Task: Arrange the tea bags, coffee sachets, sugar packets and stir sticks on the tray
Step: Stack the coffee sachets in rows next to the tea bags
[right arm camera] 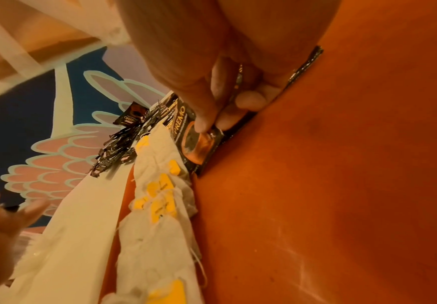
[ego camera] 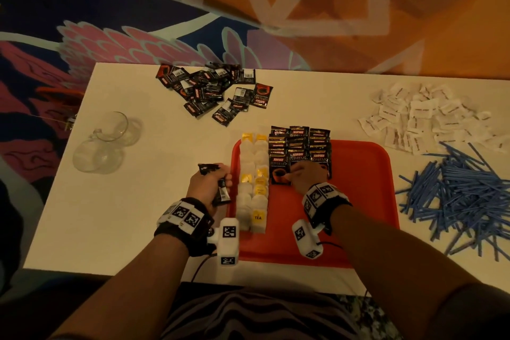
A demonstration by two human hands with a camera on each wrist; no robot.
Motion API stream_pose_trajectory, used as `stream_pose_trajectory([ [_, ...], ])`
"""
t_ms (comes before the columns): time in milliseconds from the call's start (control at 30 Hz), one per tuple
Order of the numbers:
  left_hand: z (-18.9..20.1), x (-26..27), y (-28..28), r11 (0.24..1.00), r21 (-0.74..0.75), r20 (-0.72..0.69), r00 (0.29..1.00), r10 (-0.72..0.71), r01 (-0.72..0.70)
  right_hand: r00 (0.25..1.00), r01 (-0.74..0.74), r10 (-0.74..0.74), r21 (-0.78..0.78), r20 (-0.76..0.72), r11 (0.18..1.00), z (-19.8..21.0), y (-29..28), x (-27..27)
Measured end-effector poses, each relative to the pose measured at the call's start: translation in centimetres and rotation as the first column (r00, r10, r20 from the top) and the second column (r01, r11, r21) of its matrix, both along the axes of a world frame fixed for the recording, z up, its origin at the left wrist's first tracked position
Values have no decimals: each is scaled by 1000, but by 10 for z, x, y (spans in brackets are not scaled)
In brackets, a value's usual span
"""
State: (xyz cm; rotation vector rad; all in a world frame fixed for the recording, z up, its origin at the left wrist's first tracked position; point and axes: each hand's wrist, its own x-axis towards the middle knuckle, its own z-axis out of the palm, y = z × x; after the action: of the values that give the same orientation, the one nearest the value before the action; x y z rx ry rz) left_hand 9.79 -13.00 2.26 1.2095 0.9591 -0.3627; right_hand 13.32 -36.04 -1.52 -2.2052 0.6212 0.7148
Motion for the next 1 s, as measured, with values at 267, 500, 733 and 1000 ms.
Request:
stream_pose_trajectory([
  [267,1,-4,5,1000,-17,18,1000,8,-7,999,43,-43,-65,7,997,-3,6,4],
  [500,2,-4,5,997,-82,-3,1000,10,-10,999,-38,39,-113,6,993,-1,4,2],
  [733,13,-2,-7,989,-151,-11,1000,-10,9,999,16,-13,-55,46,998,4,-4,-4],
  [1000,22,-2,-23,998,-2,29,998,-64,64,972,-189,159,171,174,967,45,2,-7],
])
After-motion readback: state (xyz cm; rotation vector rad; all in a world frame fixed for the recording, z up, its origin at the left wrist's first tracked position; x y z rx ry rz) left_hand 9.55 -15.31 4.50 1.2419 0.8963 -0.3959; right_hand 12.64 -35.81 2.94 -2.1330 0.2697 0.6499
